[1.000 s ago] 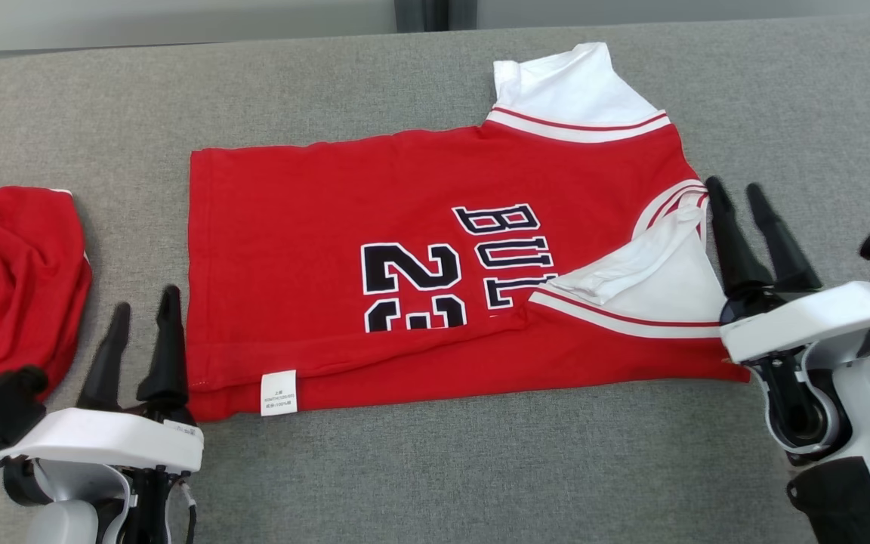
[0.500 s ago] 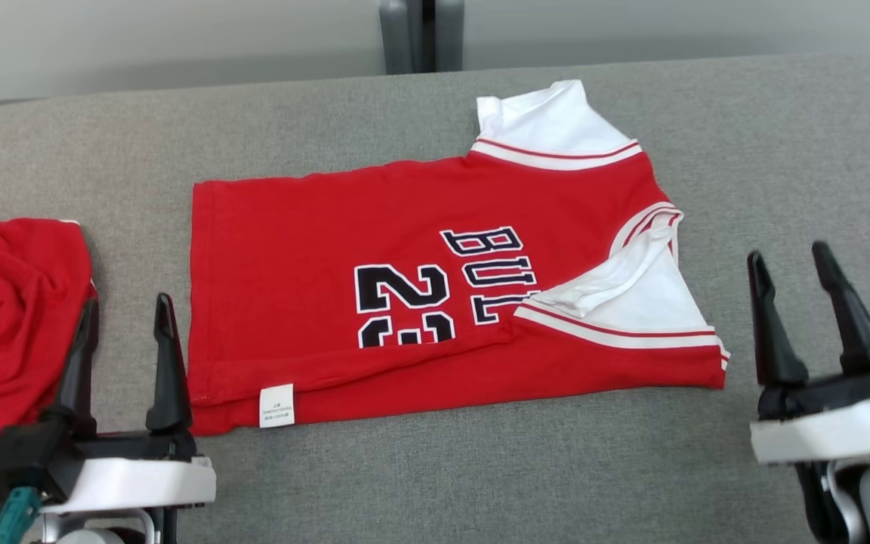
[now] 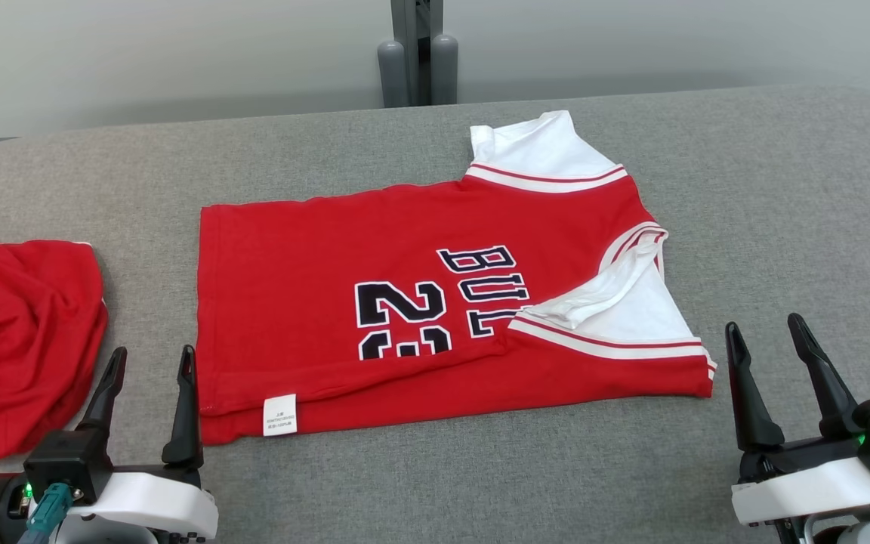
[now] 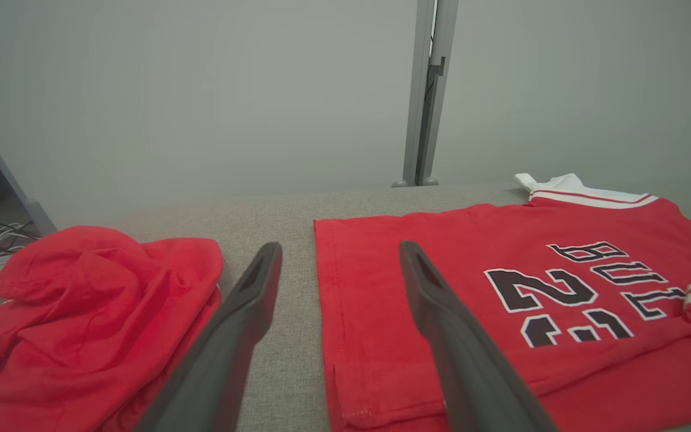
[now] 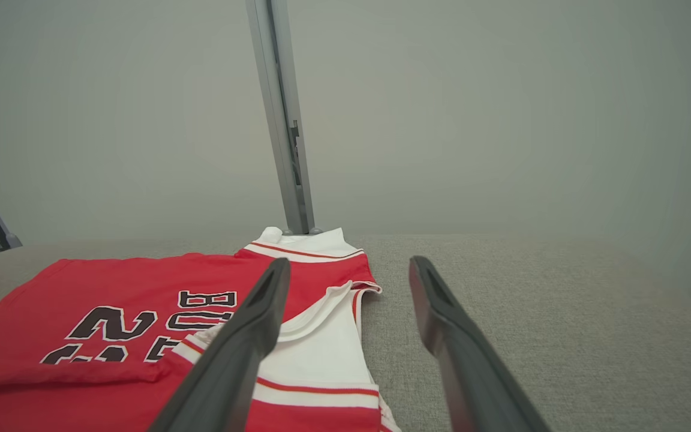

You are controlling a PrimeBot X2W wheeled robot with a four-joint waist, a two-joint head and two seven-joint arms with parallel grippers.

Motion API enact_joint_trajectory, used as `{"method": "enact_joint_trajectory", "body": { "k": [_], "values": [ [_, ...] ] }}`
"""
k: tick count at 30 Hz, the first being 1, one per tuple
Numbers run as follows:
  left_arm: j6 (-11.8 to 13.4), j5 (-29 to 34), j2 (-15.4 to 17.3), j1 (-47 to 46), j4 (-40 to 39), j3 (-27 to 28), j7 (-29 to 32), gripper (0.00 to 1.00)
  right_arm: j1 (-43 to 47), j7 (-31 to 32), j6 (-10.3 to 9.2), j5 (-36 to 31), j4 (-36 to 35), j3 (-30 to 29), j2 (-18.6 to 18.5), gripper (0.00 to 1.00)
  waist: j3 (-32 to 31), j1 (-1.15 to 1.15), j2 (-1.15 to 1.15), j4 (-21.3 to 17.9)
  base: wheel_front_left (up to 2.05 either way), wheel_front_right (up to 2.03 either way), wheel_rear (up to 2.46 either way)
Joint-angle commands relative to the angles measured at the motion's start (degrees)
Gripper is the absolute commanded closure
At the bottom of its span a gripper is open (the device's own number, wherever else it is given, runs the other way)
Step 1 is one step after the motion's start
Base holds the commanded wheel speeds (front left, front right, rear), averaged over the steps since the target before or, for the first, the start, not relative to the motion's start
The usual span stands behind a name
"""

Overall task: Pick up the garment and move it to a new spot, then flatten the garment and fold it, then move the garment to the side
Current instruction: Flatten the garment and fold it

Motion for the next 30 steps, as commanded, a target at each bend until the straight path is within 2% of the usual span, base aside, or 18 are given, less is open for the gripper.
{"method": "enact_joint_trajectory", "body": {
  "k": [1, 12, 22, 30],
  "values": [
    [0.00, 0.21, 0.48, 0.04, -0.04, -0.07, 0.16, 0.00, 0.15, -0.05, 0.01, 0.42, 0.17, -0.32, -0.26, 0.00, -0.08, 0.00, 0.00, 0.15, 0.00, 0.00, 0.00],
    [-1.24, -0.13, 0.99, -1.71, 2.51, -2.27, 3.80, 0.00, -3.55, 0.07, 0.00, 1.80, 5.33, 1.24, -2.23, 0.00, 1.80, 0.00, 0.00, 0.53, 0.00, 0.00, 0.00],
    [-2.93, -2.91, 0.25, -3.91, 9.66, -3.58, 7.54, 0.00, -9.62, 0.94, 0.01, 3.38, 17.63, 3.90, -2.68, 0.00, 5.84, 0.00, 0.00, 0.24, 0.00, 0.00, 0.00],
    [-4.73, -7.50, -1.01, -4.18, 14.89, -3.86, 14.32, 0.00, -13.52, 4.03, 0.01, 5.38, 27.19, 6.22, -1.52, 0.00, 6.79, 0.00, 0.00, -0.13, 0.00, 0.00, 0.00]
  ]
}}
